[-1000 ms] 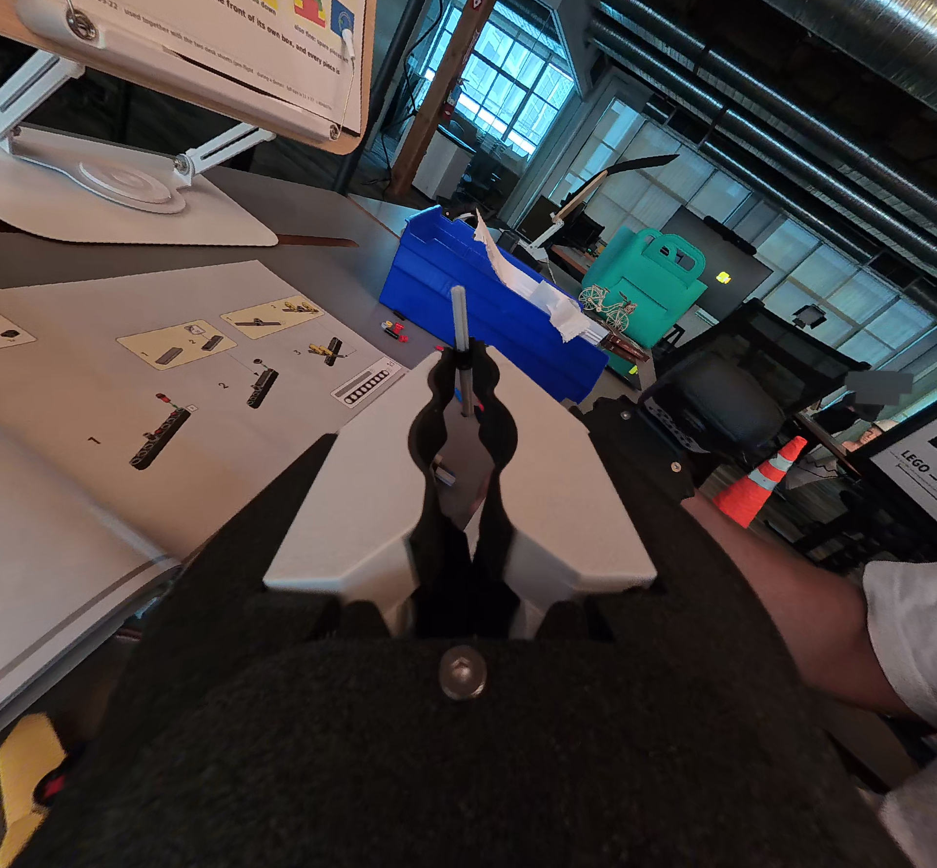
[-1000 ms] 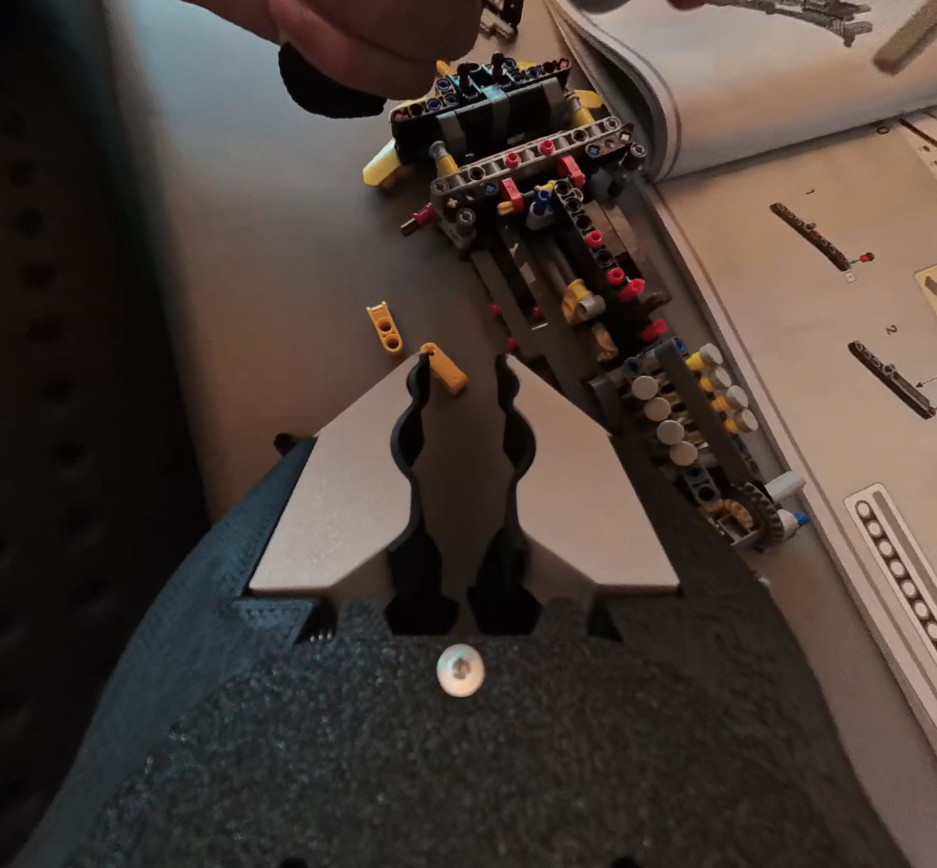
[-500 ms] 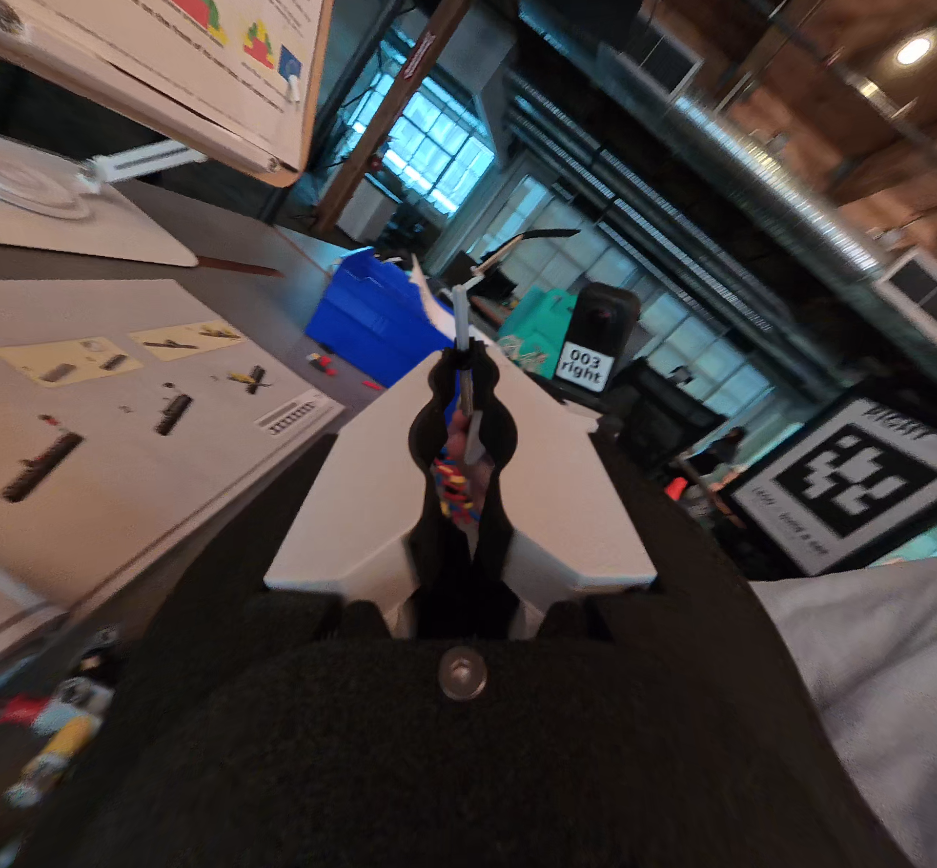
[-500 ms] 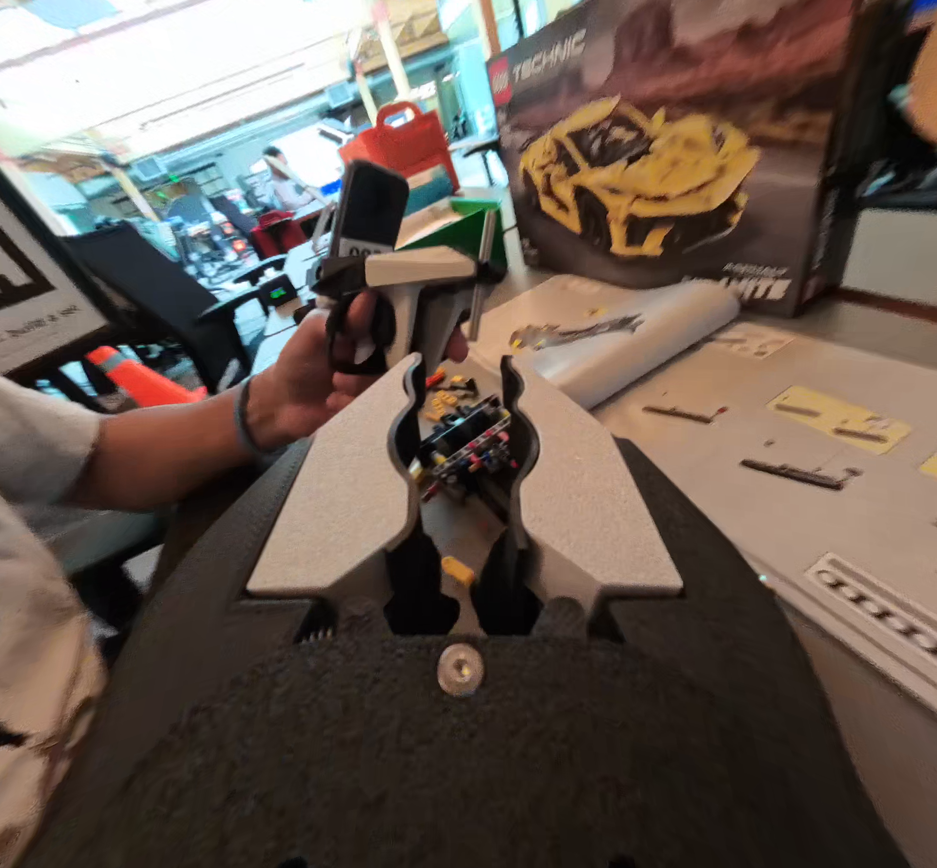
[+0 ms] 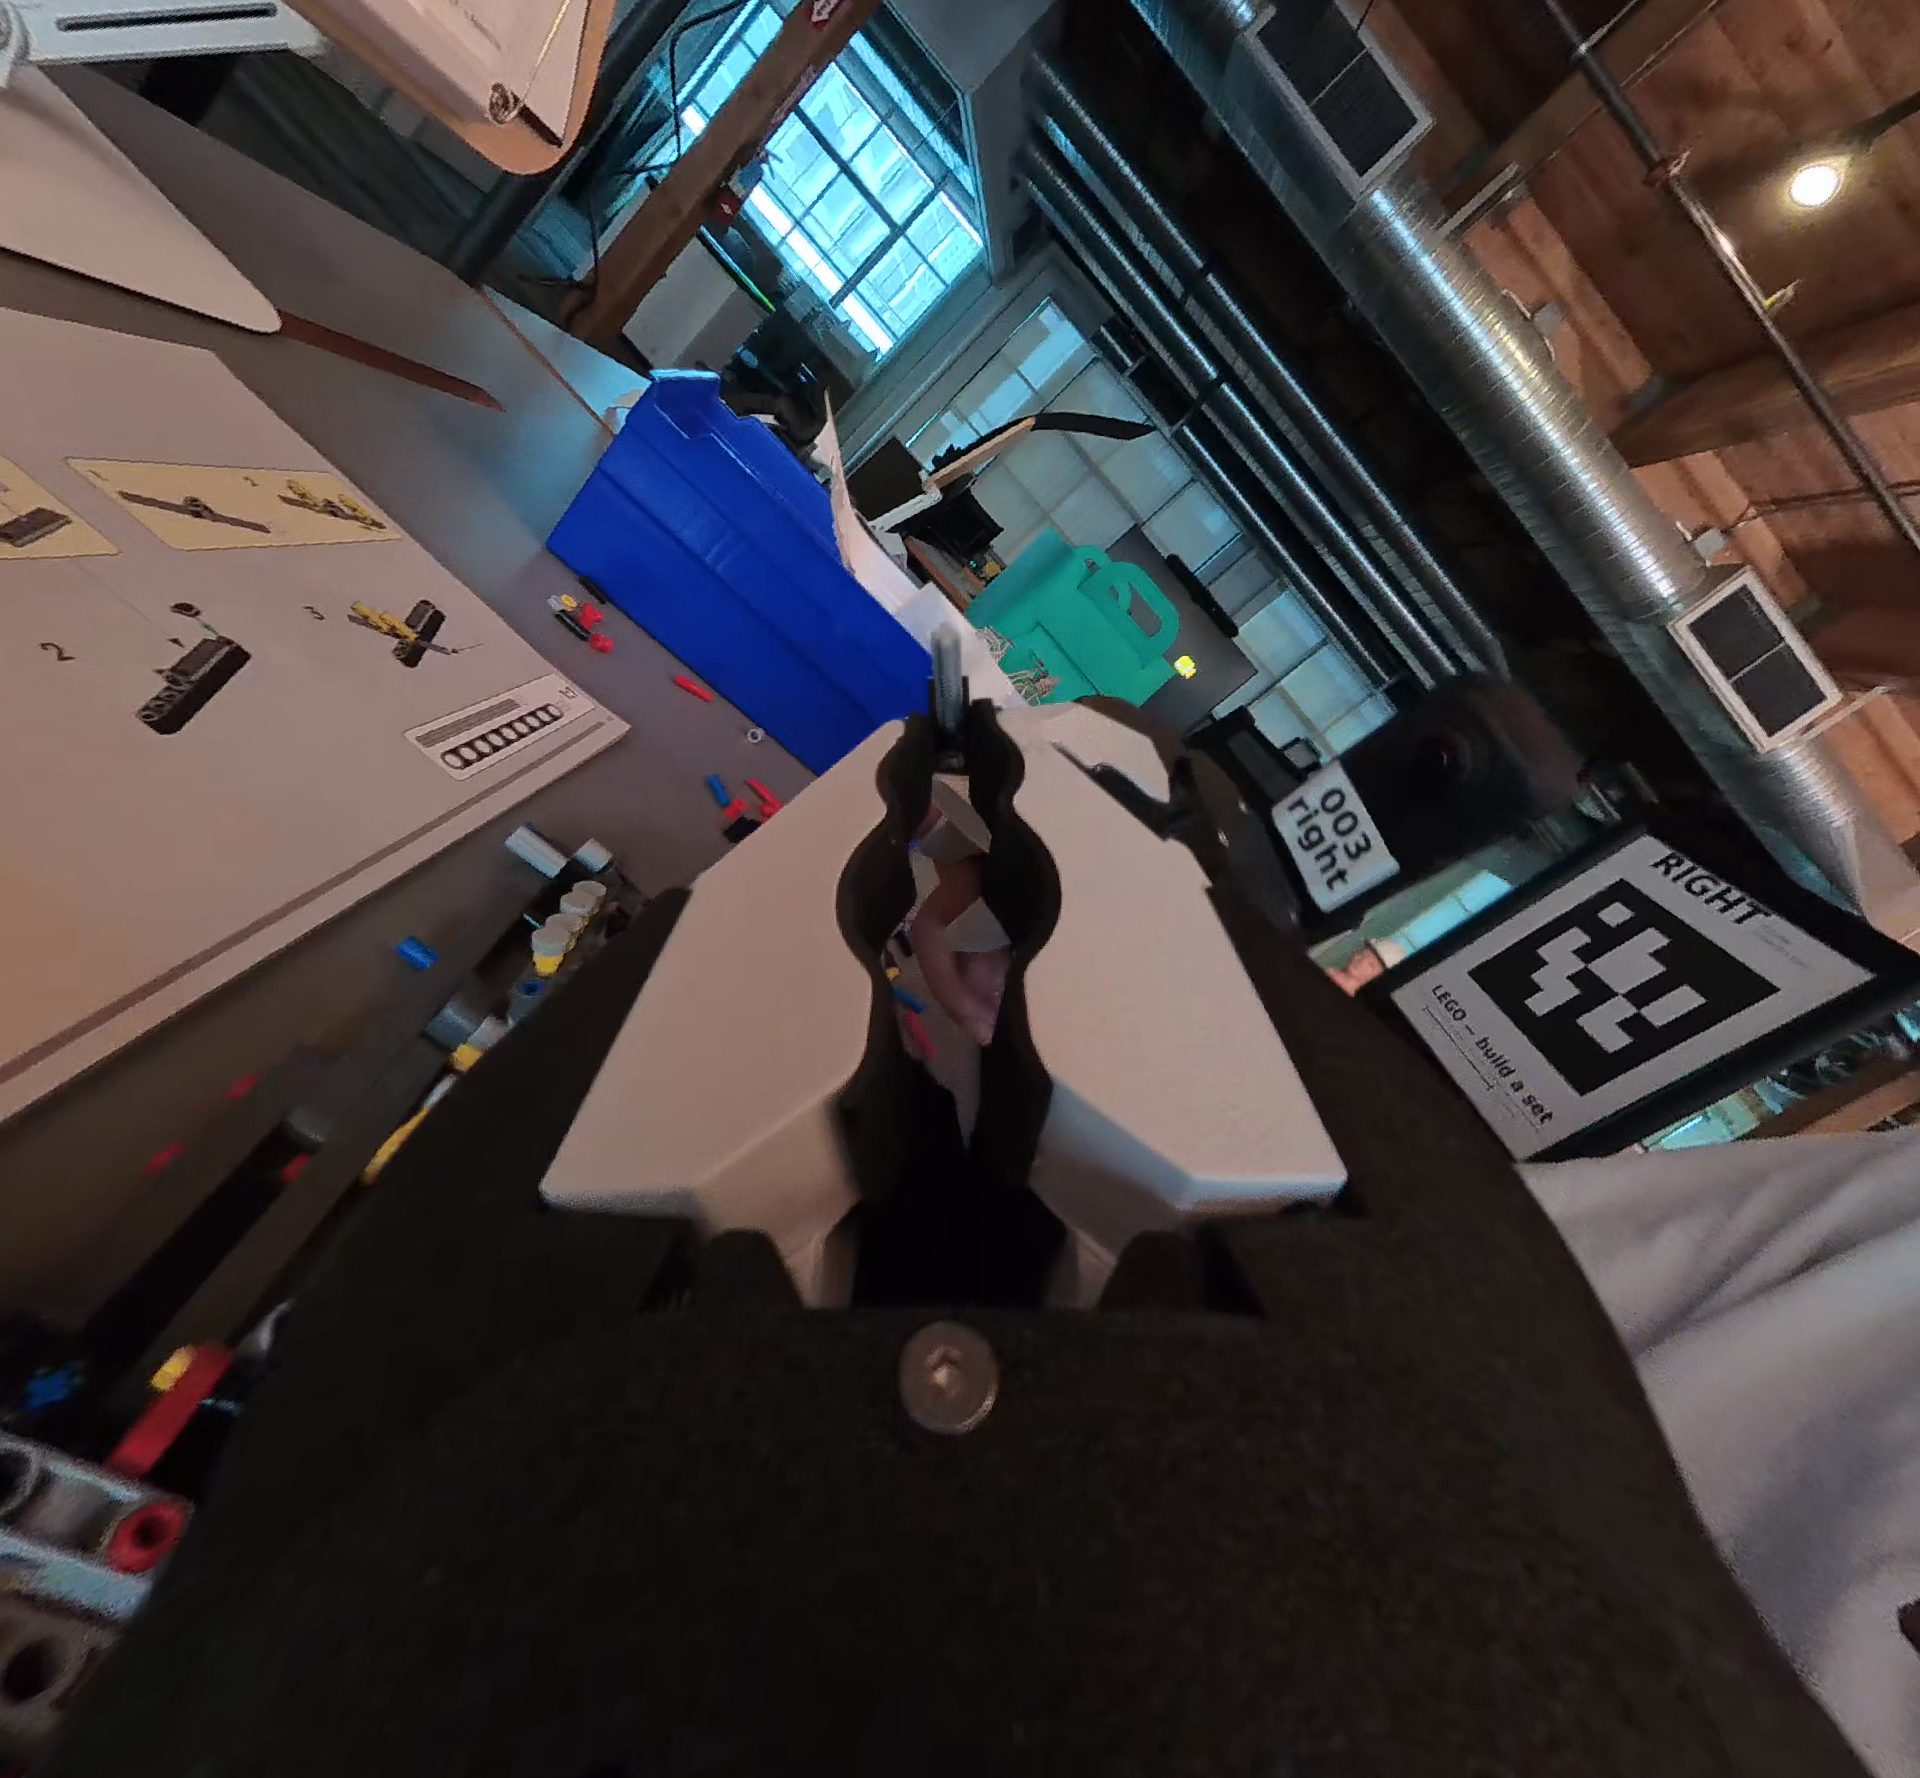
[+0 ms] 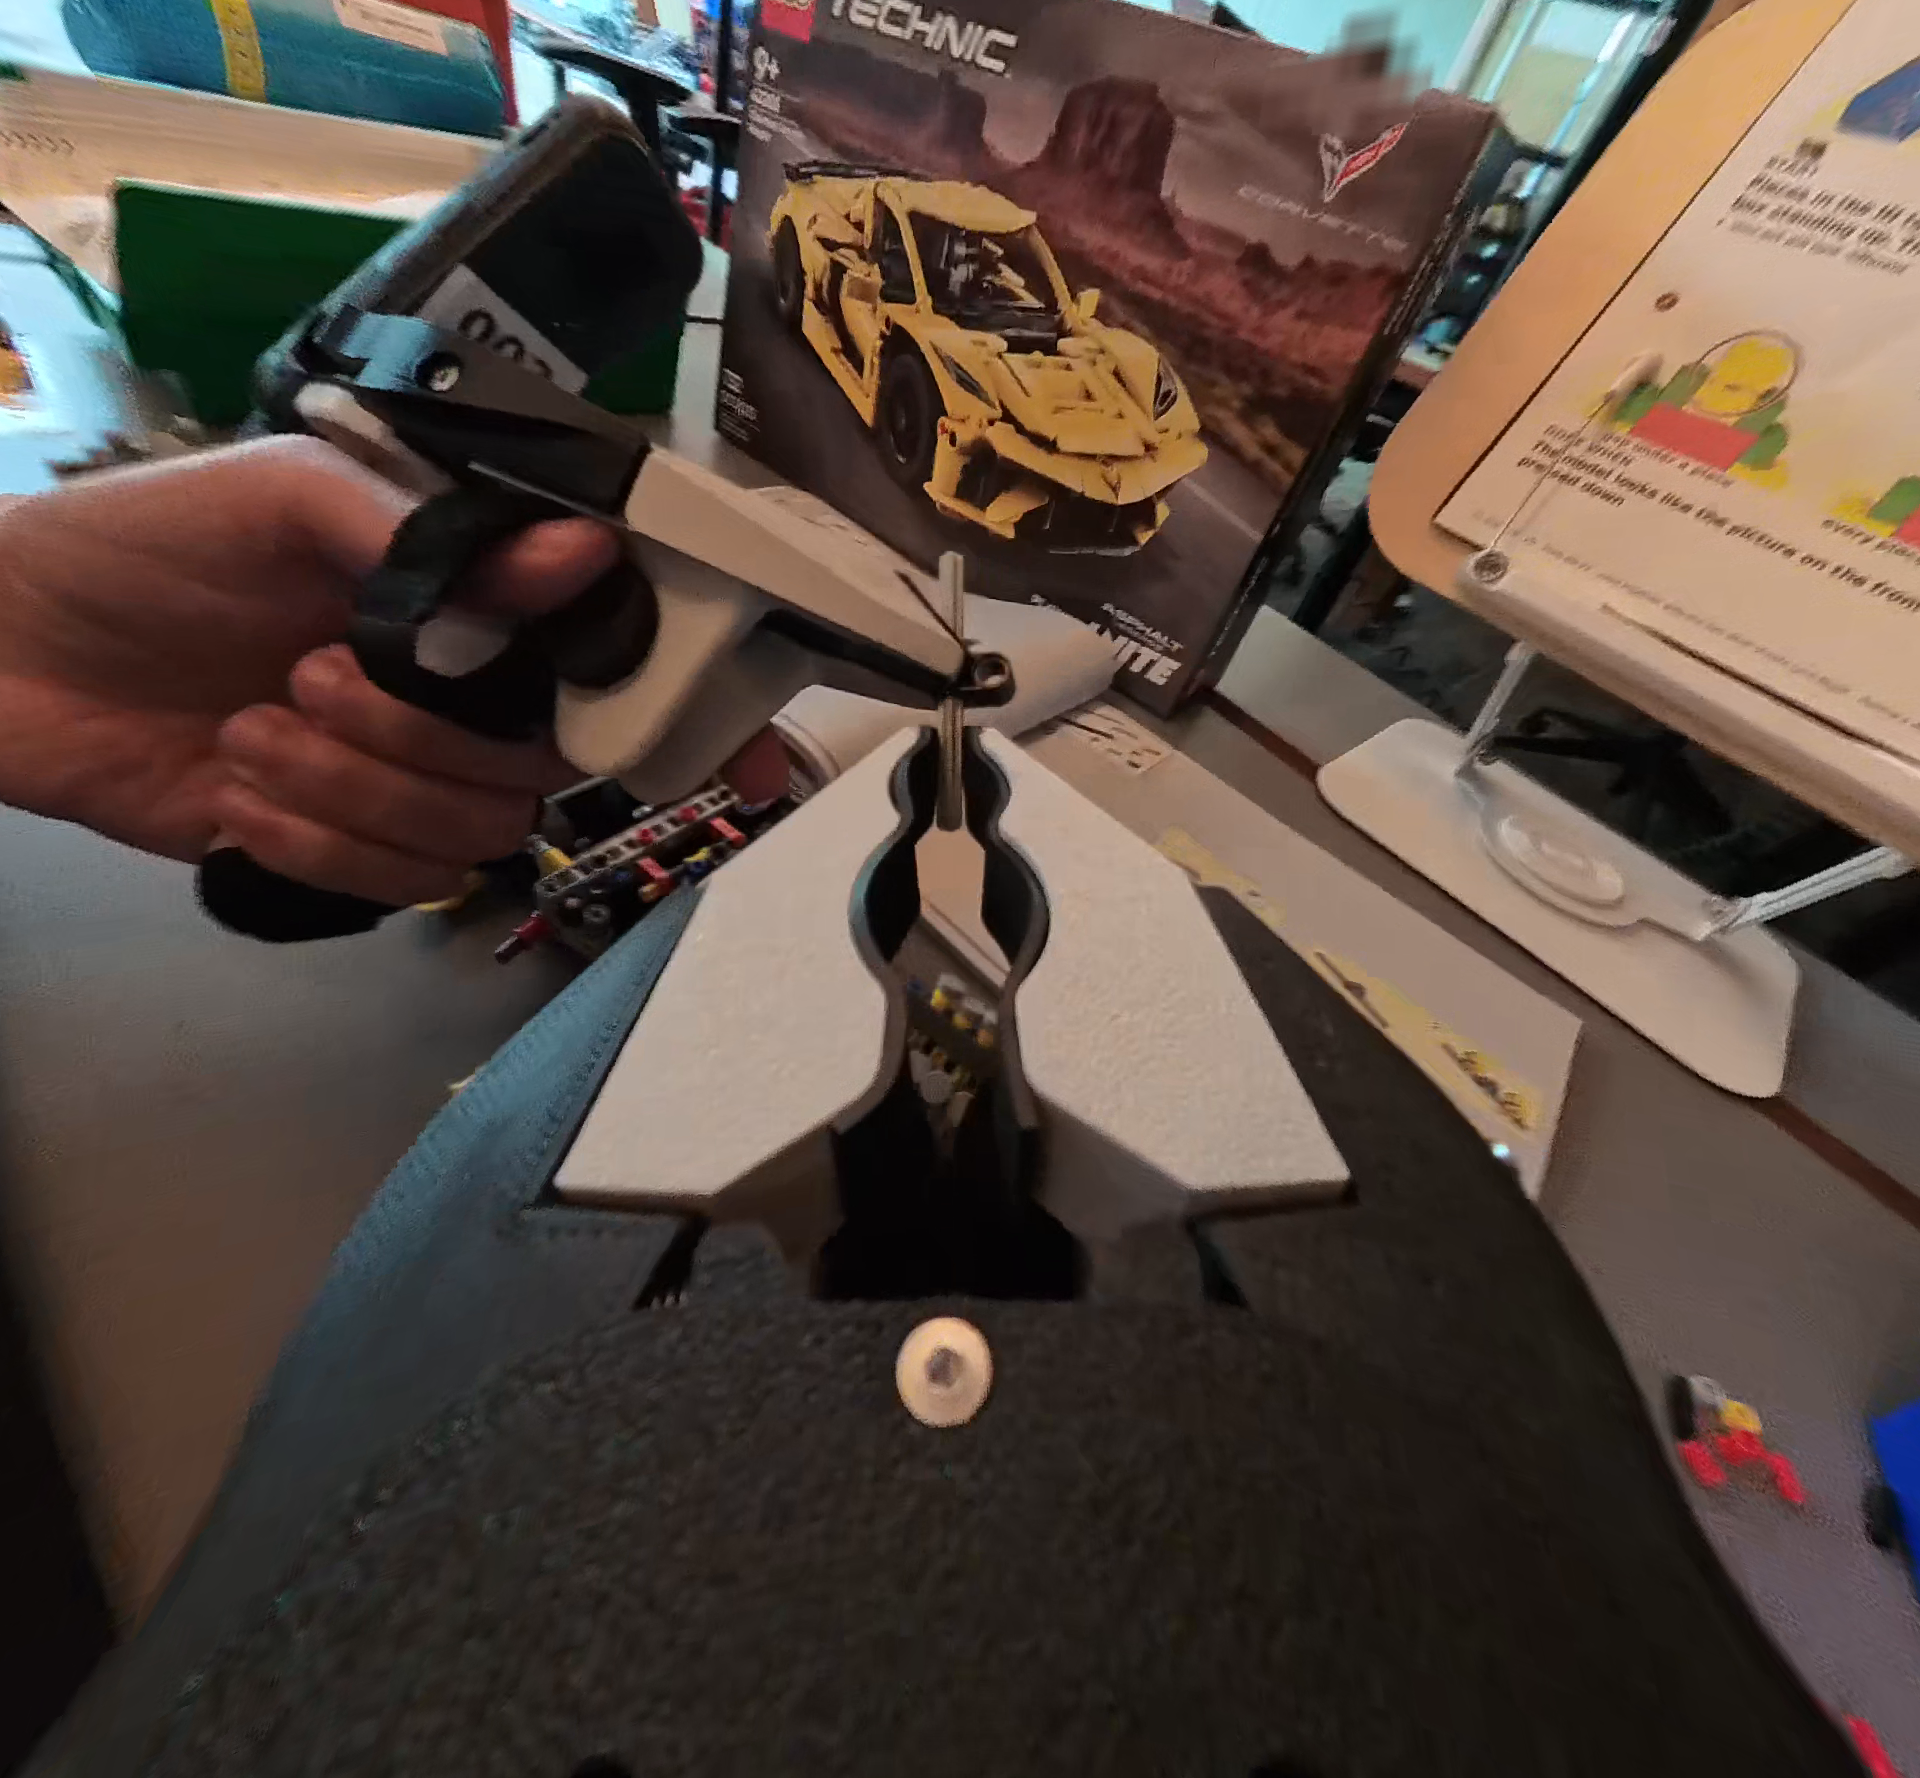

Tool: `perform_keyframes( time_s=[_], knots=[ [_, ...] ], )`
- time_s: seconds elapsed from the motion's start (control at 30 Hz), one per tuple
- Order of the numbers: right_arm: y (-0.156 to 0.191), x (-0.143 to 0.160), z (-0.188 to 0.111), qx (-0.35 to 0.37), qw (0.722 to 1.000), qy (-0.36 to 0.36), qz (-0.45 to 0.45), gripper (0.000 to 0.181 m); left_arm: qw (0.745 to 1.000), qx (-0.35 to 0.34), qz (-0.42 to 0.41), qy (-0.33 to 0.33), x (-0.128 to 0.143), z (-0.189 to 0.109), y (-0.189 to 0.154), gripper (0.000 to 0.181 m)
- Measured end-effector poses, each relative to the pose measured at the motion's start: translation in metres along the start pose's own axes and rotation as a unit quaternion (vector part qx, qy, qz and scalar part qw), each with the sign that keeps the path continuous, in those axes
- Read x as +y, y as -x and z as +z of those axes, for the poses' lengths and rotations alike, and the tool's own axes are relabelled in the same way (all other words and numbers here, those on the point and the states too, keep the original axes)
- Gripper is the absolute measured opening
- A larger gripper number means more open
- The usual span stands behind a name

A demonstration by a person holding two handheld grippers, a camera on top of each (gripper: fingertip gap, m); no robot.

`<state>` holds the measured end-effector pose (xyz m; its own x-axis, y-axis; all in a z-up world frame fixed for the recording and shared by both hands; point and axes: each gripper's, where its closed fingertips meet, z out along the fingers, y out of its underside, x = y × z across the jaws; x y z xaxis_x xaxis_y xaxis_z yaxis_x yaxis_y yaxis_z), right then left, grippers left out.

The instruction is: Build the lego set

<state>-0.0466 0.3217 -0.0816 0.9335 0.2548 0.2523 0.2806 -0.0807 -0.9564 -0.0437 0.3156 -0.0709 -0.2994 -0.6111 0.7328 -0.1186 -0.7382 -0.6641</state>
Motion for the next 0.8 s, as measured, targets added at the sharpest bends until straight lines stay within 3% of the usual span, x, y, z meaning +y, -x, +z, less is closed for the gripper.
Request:
perform_keyframes(
  time_s=[0.17,0.37,0.6,0.8],
  knots=[
    [0.006,-0.003,-0.005,-0.086,0.991,-0.015,0.105,0.003,1.0,0.009,0.023,-0.009,-0.013,-0.007,-0.005,0.003],
    [0.007,-0.012,-0.01,-0.09,0.99,-0.043,0.1,0.003,0.997,0.001,0.077,0.012,-0.011,-0.007,-0.012,0.003],
    [0.007,-0.03,-0.019,-0.082,0.989,-0.1,0.077,0.004,0.995,0.087,-0.037,-0.016,-0.015,-0.009,-0.026,0.002],
    [0.006,-0.034,-0.021,-0.068,0.989,-0.114,0.057,0.005,0.988,0.117,-0.098,-0.036,-0.019,-0.011,-0.024,0.002]
  ],
)
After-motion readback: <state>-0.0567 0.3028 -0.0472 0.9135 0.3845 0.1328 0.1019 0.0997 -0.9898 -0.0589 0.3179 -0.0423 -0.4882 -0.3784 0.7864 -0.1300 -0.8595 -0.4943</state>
